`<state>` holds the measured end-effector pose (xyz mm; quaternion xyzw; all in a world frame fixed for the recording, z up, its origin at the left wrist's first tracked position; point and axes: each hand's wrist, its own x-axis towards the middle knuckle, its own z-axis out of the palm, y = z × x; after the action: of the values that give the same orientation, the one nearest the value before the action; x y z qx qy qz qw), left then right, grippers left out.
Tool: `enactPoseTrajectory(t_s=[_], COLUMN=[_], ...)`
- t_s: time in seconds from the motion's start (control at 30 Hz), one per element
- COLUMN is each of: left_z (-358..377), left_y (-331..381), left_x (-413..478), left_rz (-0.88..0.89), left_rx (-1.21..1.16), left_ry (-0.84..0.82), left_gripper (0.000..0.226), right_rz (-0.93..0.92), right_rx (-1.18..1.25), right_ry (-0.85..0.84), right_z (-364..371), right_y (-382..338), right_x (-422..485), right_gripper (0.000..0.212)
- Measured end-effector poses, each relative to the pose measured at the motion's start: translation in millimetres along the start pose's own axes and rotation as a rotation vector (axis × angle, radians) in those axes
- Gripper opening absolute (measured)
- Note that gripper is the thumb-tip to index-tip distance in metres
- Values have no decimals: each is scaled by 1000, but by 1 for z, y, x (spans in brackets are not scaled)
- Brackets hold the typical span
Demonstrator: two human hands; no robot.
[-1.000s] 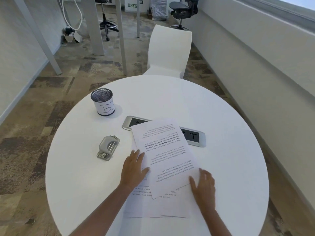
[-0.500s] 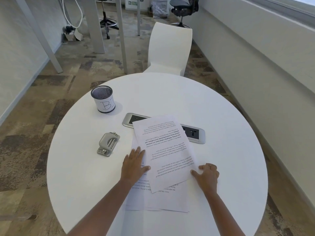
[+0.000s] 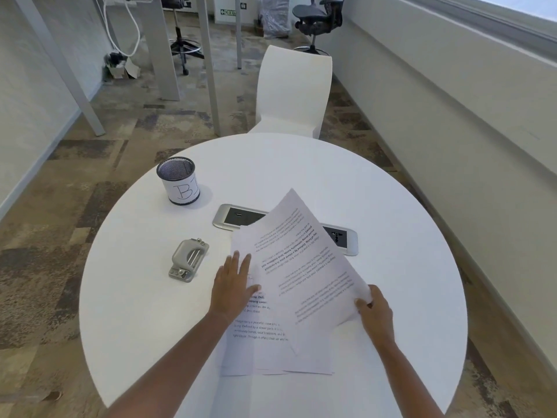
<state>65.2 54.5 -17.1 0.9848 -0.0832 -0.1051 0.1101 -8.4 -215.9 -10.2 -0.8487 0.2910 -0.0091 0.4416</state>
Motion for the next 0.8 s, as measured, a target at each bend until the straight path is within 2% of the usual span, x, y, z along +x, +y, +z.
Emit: enactPoseTrajectory(t_s=[0.1,0.2,0.3,0.4,0.47,0.53,0.63,0.73,0.8], left_z=[-27,-52,-66,-68,-65,-63,-64,-65,-67], left_y=[8,21,35,49,54,56,54,47,40], left_x=[2,9,15,16,16,17,13,12,12], left_rz=[107,299,487,541,507,472,419,260,123], left_rx=[105,178,166,171,96,101,56,-198,-358], left_ry=[240,462,513,419,284,254,265,306,330], left_gripper=[81,88,85,74,55,34,33,28,23], right_rz=[-87,-176,-286,-404,-461,-482,-471,-462,-458], right_rx=[-51,-75,-122,-148,-133,-98,-82,-84,-109], right_ry=[-19,-54,-82,-70,-56,-43,45,159,158], right_z=[-21,-40,-48,-46,-42,-38,-29,-18,-9], right_y=[-1,-10,-24,-41,-49,-55,-56,-55,-50], right_x=[9,15,20,20,18,16,11,0,-8], right_gripper=[25,30,30,32,33,28,33,43,45])
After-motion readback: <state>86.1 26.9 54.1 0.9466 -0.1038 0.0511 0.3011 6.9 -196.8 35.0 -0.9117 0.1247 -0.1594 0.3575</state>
